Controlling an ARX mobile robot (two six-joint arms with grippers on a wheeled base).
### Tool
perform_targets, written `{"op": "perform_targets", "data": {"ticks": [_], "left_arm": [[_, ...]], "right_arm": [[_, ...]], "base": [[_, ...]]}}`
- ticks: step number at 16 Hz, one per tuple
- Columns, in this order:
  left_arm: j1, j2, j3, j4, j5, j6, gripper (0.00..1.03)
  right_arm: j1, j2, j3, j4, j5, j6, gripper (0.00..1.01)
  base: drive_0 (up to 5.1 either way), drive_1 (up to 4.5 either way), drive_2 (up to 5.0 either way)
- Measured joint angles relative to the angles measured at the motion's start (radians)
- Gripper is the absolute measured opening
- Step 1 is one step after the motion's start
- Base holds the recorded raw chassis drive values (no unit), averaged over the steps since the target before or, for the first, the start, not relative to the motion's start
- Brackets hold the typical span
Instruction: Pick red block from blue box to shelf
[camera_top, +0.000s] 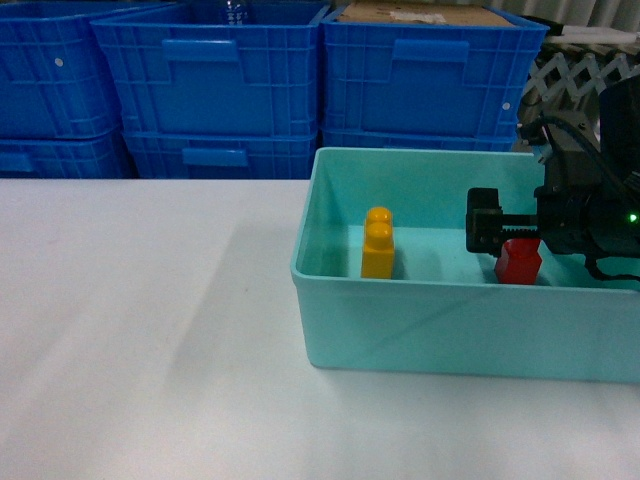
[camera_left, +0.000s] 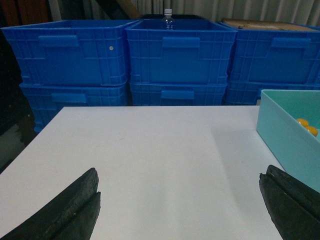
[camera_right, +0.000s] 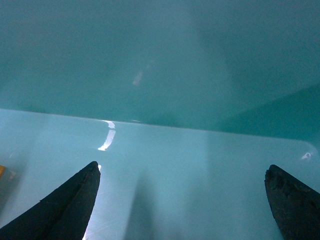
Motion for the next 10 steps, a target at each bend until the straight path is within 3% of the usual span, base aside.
{"op": "perform_targets", "data": {"ticks": [10], "left_arm": [[0.0, 0.0, 0.0, 0.0, 0.0, 0.0, 0.98]], "right_arm": [[-0.01, 0.009, -0.003, 0.015, -0.021, -0.014, 0.98]], "base": [[0.0, 0.0, 0.0]]}}
